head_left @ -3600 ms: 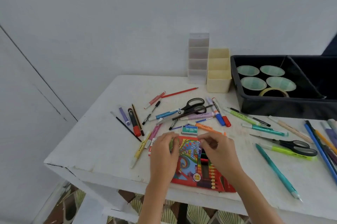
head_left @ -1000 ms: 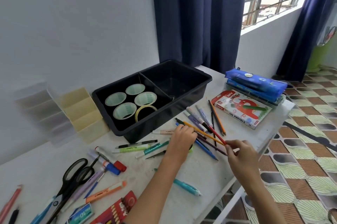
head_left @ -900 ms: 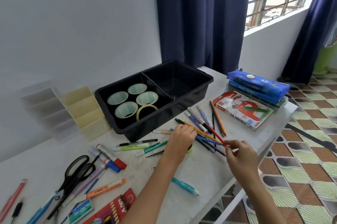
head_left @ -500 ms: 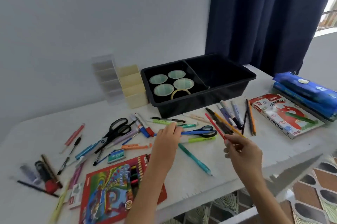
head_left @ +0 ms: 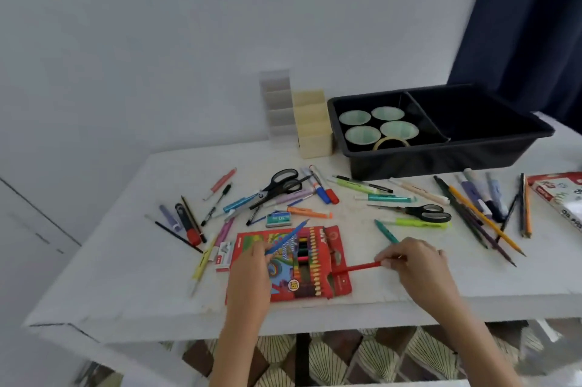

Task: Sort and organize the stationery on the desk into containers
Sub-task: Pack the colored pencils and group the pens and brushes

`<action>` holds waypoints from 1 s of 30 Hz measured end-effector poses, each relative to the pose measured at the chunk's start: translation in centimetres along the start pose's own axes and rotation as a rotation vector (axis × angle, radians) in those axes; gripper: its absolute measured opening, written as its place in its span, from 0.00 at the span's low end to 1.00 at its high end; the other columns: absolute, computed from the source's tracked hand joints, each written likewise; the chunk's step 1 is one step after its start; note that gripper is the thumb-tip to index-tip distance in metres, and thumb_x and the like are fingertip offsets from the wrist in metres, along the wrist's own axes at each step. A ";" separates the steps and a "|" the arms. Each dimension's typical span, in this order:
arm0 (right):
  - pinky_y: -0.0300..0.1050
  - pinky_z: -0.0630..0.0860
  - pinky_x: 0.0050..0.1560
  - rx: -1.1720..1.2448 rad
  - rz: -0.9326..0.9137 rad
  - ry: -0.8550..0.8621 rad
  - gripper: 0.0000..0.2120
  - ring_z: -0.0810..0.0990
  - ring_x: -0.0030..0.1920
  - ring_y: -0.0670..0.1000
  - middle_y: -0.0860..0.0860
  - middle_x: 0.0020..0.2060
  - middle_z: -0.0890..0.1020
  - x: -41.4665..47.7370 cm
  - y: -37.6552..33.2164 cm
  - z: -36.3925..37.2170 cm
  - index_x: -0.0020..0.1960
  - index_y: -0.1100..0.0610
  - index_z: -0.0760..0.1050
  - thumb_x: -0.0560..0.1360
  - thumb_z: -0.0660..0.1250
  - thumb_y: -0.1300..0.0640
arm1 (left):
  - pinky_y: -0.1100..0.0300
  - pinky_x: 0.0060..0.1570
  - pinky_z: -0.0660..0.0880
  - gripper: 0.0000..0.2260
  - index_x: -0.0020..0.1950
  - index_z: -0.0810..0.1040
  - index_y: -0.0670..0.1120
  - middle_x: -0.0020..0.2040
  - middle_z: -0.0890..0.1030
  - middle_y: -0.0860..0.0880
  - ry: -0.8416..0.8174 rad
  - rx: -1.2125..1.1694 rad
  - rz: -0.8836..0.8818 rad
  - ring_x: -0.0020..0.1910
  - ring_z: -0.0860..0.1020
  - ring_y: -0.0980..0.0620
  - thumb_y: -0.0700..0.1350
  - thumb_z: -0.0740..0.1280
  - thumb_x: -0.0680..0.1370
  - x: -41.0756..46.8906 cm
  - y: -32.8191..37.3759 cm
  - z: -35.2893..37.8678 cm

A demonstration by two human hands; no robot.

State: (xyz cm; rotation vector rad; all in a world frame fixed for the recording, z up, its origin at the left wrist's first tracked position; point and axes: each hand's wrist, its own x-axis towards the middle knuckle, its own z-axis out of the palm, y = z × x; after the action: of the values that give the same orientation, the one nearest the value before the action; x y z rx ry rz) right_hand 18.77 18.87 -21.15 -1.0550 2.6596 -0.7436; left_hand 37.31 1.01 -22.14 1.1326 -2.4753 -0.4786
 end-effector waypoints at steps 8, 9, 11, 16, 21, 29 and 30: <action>0.30 0.68 0.47 0.225 -0.119 0.055 0.08 0.72 0.51 0.45 0.46 0.49 0.68 -0.1 -5.1 6.5 0.50 0.56 0.76 0.73 0.70 0.56 | 0.70 0.32 0.70 0.10 0.61 0.72 0.46 0.48 0.77 0.53 -0.047 -0.013 0.036 0.42 0.74 0.60 0.44 0.59 0.81 -0.7 -1.1 -0.1; 0.30 0.67 0.49 0.224 -0.151 0.062 0.07 0.71 0.53 0.46 0.46 0.50 0.67 -0.3 -5.4 7.1 0.51 0.58 0.75 0.74 0.68 0.59 | 0.70 0.32 0.70 0.10 0.61 0.72 0.46 0.49 0.77 0.53 -0.053 -0.011 0.034 0.42 0.74 0.60 0.45 0.59 0.81 -0.6 -1.1 -0.1; 0.28 0.65 0.50 0.237 -0.173 0.076 0.08 0.69 0.55 0.47 0.46 0.52 0.66 -0.8 -5.4 7.7 0.53 0.59 0.77 0.74 0.65 0.64 | 0.70 0.33 0.71 0.10 0.61 0.71 0.47 0.50 0.77 0.53 -0.064 -0.015 0.028 0.43 0.75 0.61 0.46 0.59 0.81 -0.6 -1.3 -0.2; 0.41 0.68 0.44 0.126 -0.169 0.316 0.13 0.69 0.46 0.50 0.48 0.43 0.75 -1.3 -3.9 8.6 0.52 0.57 0.82 0.68 0.74 0.62 | 0.71 0.34 0.70 0.10 0.60 0.71 0.47 0.51 0.78 0.53 -0.056 -0.029 0.045 0.43 0.73 0.62 0.46 0.59 0.80 -0.6 -1.6 -0.3; 0.37 0.70 0.42 0.307 -0.105 0.279 0.14 0.75 0.45 0.47 0.45 0.43 0.75 -0.8 -5.2 8.5 0.54 0.55 0.75 0.70 0.72 0.64 | 0.72 0.32 0.68 0.10 0.60 0.72 0.47 0.49 0.76 0.55 -0.042 -0.051 0.070 0.42 0.73 0.62 0.46 0.57 0.81 -0.7 -2.0 0.0; 0.34 0.72 0.41 0.574 -0.013 0.219 0.12 0.78 0.46 0.45 0.47 0.43 0.80 -1.7 -4.8 6.6 0.54 0.47 0.75 0.75 0.68 0.62 | 0.60 0.56 0.73 0.12 0.62 0.75 0.45 0.57 0.75 0.52 0.032 -0.141 0.116 0.55 0.73 0.57 0.42 0.60 0.80 -1.2 -1.3 0.9; 0.33 0.73 0.40 0.683 0.019 0.222 0.12 0.79 0.46 0.46 0.47 0.43 0.81 -1.7 -5.0 6.2 0.55 0.47 0.74 0.75 0.67 0.60 | 0.61 0.57 0.72 0.11 0.62 0.76 0.44 0.56 0.75 0.52 0.045 -0.175 0.141 0.55 0.72 0.58 0.41 0.61 0.80 -1.5 -0.7 1.0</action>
State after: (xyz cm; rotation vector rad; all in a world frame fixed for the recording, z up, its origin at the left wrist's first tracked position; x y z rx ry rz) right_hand 25.10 14.53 -23.85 -0.7823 2.2580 -1.6796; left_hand 38.20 1.84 -23.64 0.8842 -2.4006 -0.6072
